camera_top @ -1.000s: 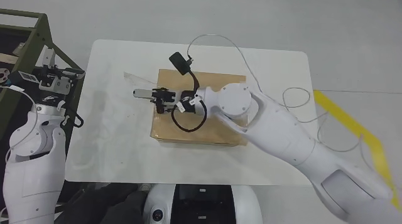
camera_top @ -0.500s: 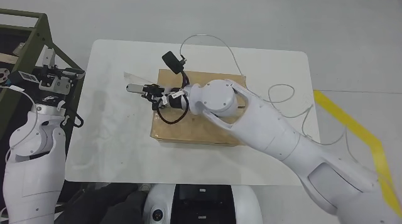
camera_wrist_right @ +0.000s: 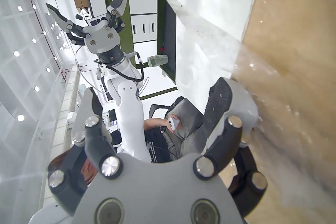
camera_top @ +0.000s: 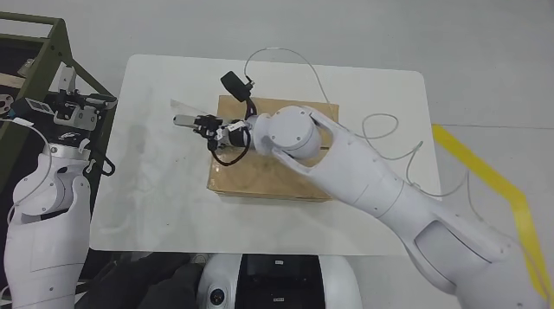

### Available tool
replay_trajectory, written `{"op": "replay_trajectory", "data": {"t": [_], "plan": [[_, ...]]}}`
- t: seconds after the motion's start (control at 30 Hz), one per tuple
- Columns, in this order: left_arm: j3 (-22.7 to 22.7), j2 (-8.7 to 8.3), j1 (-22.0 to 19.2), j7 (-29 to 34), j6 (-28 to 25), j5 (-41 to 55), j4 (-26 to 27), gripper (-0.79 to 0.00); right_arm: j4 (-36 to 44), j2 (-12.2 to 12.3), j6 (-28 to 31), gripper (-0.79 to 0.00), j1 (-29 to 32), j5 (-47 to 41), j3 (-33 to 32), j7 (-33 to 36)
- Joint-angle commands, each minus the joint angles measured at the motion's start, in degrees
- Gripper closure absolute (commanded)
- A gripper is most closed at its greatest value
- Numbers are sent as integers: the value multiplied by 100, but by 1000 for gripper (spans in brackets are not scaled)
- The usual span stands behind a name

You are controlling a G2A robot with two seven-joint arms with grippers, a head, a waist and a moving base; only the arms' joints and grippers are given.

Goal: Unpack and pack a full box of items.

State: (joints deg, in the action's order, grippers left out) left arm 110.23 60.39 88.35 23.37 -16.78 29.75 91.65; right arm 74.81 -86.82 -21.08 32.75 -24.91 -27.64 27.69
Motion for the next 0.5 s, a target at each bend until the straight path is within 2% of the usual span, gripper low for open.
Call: {"op": "replay_trajectory", "data": {"t": [0.0, 0.47], "plan": [[0, 0, 0, 0, 0, 0, 0, -785, 73, 28, -74, -785, 73, 86, -75, 16], [0, 0, 0, 0, 0, 0, 0, -785, 1115, 405, -748, -785, 979, 959, -811, -137]]}}
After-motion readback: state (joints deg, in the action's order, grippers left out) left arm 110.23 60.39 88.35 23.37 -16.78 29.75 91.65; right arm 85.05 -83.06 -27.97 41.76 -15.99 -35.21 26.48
